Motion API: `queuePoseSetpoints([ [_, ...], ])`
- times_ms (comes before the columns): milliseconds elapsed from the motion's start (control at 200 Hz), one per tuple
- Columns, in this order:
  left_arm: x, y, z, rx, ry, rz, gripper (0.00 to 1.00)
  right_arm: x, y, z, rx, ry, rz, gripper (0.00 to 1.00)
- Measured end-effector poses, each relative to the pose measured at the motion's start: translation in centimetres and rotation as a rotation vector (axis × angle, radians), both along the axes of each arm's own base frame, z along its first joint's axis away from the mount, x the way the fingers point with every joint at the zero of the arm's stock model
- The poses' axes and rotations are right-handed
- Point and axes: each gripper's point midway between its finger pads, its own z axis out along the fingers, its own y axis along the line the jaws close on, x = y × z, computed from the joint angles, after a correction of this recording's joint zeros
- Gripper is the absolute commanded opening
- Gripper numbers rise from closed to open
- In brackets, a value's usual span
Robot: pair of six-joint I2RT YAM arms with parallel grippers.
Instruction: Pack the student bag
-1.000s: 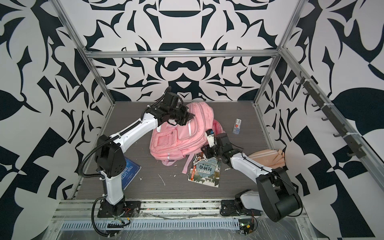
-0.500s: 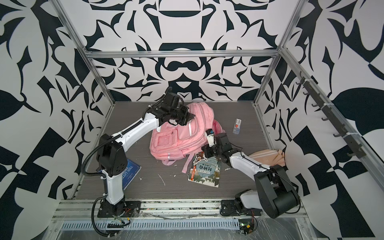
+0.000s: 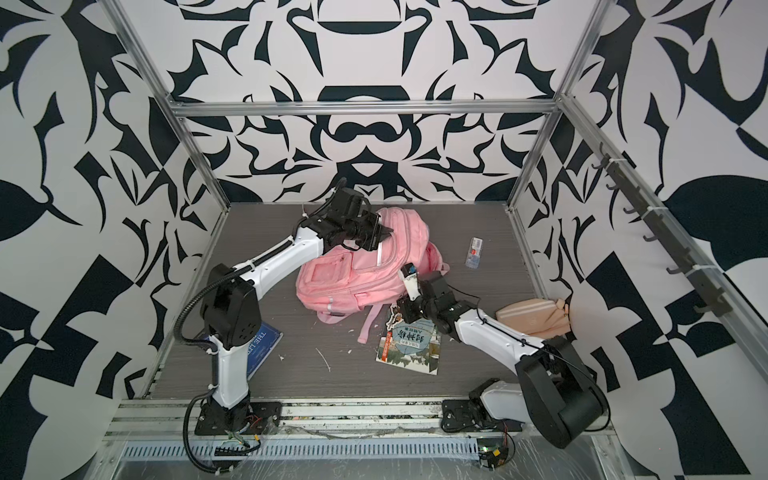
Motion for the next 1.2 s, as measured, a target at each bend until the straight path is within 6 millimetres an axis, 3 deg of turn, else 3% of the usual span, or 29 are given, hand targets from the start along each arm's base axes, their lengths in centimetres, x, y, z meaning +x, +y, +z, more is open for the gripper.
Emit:
queuePoseSetpoints([
  [135,0.0,-0.2,-0.4,0.006,0.003,0.004,0.0,-0.5,0.7,-0.3,-0.022,-0.009,0.027,0.01],
  [410,0.6,-0.3,0.9,-0.005,-0.025,0.023,0.0,-0.8,1.6,0.4,-0.014,-0.039,0.037,0.01],
  [585,0.9,-0.5,2.6,-0.019,-0.051,0.033,0.0,-0.8,4.8,0.1,-0.017,-0.032,0.101,0.01],
  [745,0.7,-0.6,2.5,-0.015,-0.046,0.031,0.0,-1.6,7.8,-0.8,-0.024,-0.02,0.172,0.01],
  [925,0.5,-0.4,1.7,-0.007,-0.038,0.029,0.0,-1.8,8.2,0.1,-0.009,-0.041,0.177,0.45],
  [1015,0.5,0.0,1.5,-0.001,-0.041,0.025,0.0,-1.8,8.0,2.6,0.032,-0.078,0.159,0.63],
  [1110,0.6,0.3,1.4,-0.006,-0.048,0.004,0.0,-2.1,7.3,5.6,0.066,-0.127,0.135,0.68],
  [1170,0.8,0.7,1.2,-0.002,-0.055,-0.021,0.0,-2.4,6.3,7.2,0.081,-0.138,0.108,0.88],
  [1200,0.8,1.0,1.1,0.006,-0.062,-0.034,0.0,-2.5,5.7,8.0,0.091,-0.142,0.091,0.91],
])
